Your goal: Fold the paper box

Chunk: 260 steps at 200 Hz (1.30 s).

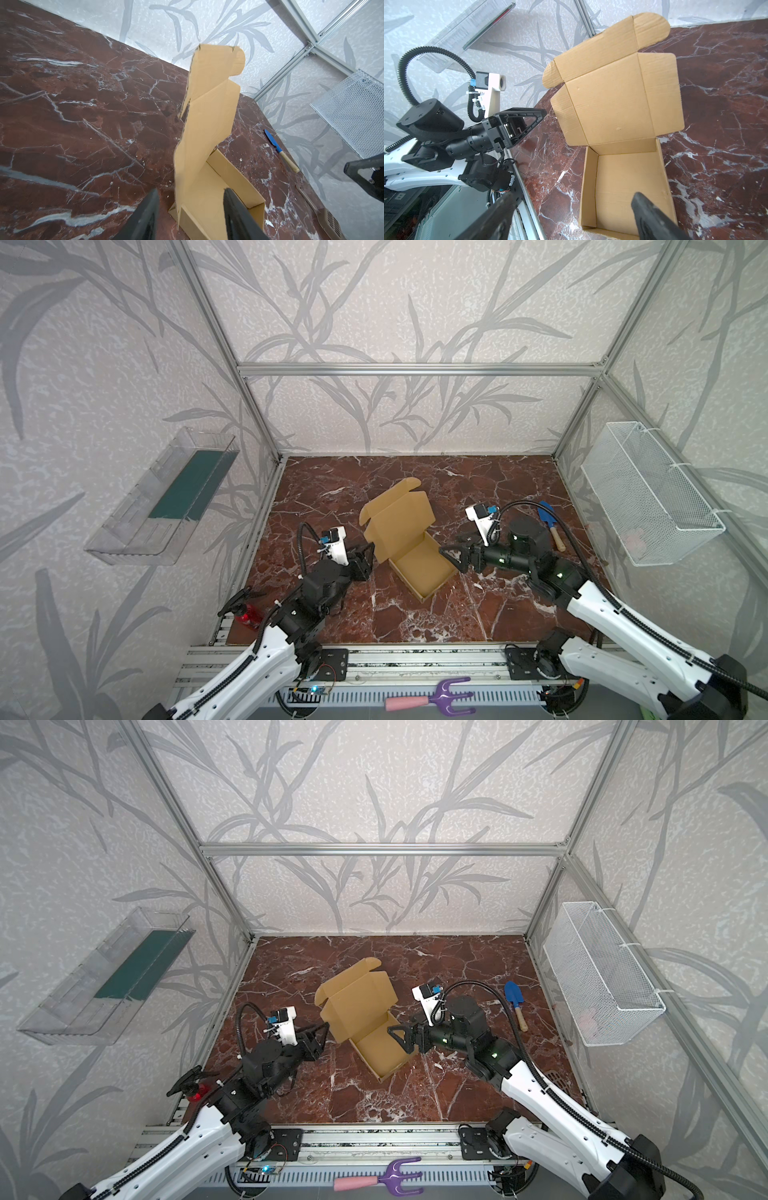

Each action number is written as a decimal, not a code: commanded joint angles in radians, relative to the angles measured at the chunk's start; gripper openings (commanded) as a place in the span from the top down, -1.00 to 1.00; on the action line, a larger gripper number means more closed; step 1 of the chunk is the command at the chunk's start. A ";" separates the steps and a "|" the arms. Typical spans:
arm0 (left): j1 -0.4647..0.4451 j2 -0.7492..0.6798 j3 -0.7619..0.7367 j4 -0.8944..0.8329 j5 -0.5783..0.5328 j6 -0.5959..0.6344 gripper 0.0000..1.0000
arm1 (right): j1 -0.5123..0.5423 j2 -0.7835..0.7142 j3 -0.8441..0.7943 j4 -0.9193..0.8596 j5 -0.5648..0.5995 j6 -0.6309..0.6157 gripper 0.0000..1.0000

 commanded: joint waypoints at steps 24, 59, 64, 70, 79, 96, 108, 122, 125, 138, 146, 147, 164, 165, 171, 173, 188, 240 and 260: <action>0.081 0.086 -0.026 0.187 0.119 -0.062 0.09 | -0.001 -0.033 -0.026 0.053 -0.033 -0.026 -0.77; 0.100 0.125 -0.028 0.231 0.171 -0.074 0.19 | -0.002 -0.041 -0.036 0.062 -0.038 -0.030 -0.77; 0.102 0.130 -0.028 0.232 0.173 -0.074 0.20 | -0.001 -0.041 -0.037 0.062 -0.038 -0.030 -0.77; 0.104 0.134 -0.028 0.238 0.180 -0.074 0.20 | -0.001 -0.041 -0.041 0.067 -0.039 -0.029 -0.77; 0.106 0.144 -0.029 0.251 0.190 -0.075 0.23 | -0.001 -0.040 -0.044 0.072 -0.042 -0.029 -0.77; 0.108 0.174 -0.020 0.269 0.213 -0.076 0.32 | -0.001 -0.036 -0.047 0.078 -0.045 -0.027 -0.77; 0.110 0.195 -0.010 0.274 0.230 -0.076 0.38 | -0.002 -0.035 -0.049 0.079 -0.048 -0.027 -0.77; 0.113 0.213 -0.002 0.271 0.233 -0.075 0.45 | -0.001 -0.036 -0.051 0.081 -0.050 -0.027 -0.77; 0.112 0.215 0.001 0.268 0.232 -0.074 0.46 | -0.002 -0.037 -0.052 0.081 -0.050 -0.027 -0.77; 0.116 0.220 0.006 0.255 0.228 -0.071 0.47 | -0.001 -0.042 -0.053 0.075 -0.050 -0.029 -0.77; 0.118 0.219 0.005 0.250 0.225 -0.070 0.48 | -0.002 -0.045 -0.053 0.072 -0.049 -0.031 -0.77; 0.119 0.220 0.006 0.249 0.223 -0.070 0.49 | -0.002 -0.045 -0.053 0.071 -0.048 -0.031 -0.77; 0.122 0.217 0.012 0.227 0.211 -0.067 0.56 | -0.002 -0.050 -0.056 0.067 -0.046 -0.036 -0.77; 0.122 0.217 0.012 0.226 0.211 -0.067 0.56 | -0.001 -0.050 -0.056 0.067 -0.046 -0.036 -0.77; 0.122 0.217 0.013 0.219 0.206 -0.066 0.58 | -0.002 -0.051 -0.056 0.067 -0.045 -0.036 -0.77; 0.123 0.215 0.012 0.217 0.206 -0.066 0.59 | -0.002 -0.051 -0.057 0.066 -0.046 -0.036 -0.78; 0.125 0.214 0.012 0.216 0.203 -0.066 0.61 | -0.003 -0.050 -0.062 0.070 -0.045 -0.034 -0.77; 0.127 0.212 0.028 0.195 0.202 -0.060 0.79 | -0.002 -0.035 -0.067 0.085 -0.043 -0.020 -0.77; 0.127 0.209 0.034 0.186 0.199 -0.061 0.85 | -0.002 -0.034 -0.069 0.086 -0.041 -0.020 -0.77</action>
